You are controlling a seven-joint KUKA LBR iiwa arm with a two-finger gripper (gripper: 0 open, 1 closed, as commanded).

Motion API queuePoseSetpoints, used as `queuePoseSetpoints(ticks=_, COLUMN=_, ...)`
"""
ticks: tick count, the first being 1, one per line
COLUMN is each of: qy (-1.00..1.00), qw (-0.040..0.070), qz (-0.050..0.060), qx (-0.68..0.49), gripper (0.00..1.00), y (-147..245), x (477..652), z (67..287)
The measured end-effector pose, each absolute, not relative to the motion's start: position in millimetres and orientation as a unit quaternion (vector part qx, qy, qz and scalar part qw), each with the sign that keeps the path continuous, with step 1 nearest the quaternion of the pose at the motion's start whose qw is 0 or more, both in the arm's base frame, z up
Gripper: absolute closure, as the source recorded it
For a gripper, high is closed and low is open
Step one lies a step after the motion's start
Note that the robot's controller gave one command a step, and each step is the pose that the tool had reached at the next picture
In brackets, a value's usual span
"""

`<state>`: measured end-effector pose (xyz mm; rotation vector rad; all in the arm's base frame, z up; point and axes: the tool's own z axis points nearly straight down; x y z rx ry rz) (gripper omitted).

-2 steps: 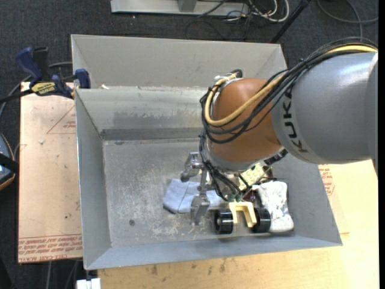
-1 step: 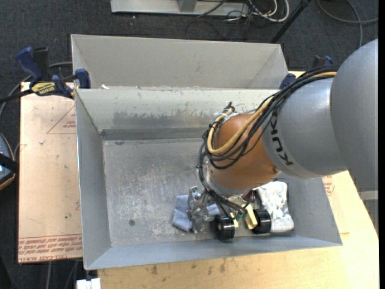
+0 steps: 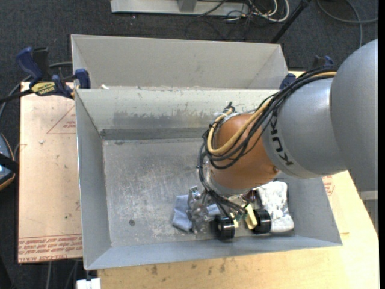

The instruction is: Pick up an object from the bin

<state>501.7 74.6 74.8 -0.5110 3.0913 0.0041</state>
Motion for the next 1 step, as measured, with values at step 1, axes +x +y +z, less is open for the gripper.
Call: queuePoseSetpoints(ticks=1, qy=0.988, qw=0.002, qz=0.001, qx=-0.157, gripper=1.00, y=92.1, x=506.1, z=218.6)
